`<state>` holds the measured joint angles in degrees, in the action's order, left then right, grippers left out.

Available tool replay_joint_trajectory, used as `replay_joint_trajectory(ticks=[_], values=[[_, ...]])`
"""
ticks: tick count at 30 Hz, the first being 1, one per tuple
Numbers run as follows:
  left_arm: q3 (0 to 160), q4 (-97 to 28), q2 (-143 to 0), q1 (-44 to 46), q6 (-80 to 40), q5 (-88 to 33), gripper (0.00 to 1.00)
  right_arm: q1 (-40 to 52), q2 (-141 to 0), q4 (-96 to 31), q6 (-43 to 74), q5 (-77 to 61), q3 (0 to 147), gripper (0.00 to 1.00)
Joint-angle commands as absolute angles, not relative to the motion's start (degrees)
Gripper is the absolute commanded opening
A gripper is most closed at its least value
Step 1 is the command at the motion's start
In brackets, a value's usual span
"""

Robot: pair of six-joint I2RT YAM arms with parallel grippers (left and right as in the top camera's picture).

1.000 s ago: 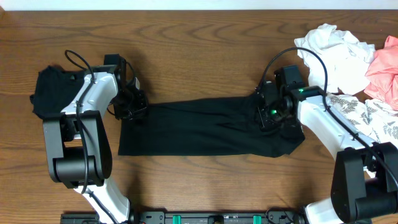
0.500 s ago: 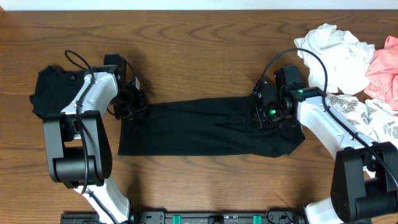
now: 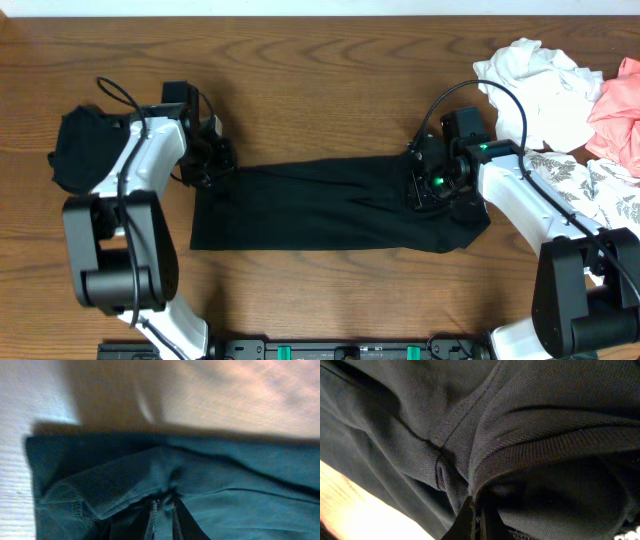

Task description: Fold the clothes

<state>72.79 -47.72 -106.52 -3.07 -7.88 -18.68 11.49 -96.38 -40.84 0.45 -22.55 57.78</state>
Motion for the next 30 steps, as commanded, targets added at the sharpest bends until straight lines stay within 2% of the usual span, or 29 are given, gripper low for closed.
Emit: replay_joint_trajectory(ticks=[1,10,14,24,26,27,30], values=[[74.6,-46.7,-103.3,-3.3,-8.2,-17.2,0.13,11.2,-96.7,-41.5,0.7,-24.4,57.5,0.01],[74.5,-48.6,-102.8,-3.2,-8.2,-15.9,0.14,11.2,-96.7,-41.6,0.1,-25.1,57.5,0.01],[73.8,-50.3,-102.8,-3.2,-8.2,-11.2,0.13,11.2,-96.7,-41.5,0.1,-25.1,57.5,0.01],[67.5,-48.1,-103.0,-3.2,-8.7,-10.2,0.15,11.2,-96.7,-41.4,0.1,-25.1,57.5,0.01],[66.4,-47.8,-103.0,-3.2,-9.4,-10.3,0.17,11.2,-96.7,-41.4,0.1,-25.1,57.5,0.01],[65.9,-47.6,-103.0,-3.2,-9.8,-10.3,0.21,11.2,-96.7,-41.4,0.1,-25.0,57.5,0.01],[65.0,-46.8,-103.0,-3.2,-10.2,-12.3,0.22,11.2,-96.7,-41.3,0.1,-25.0,57.5,0.01]])
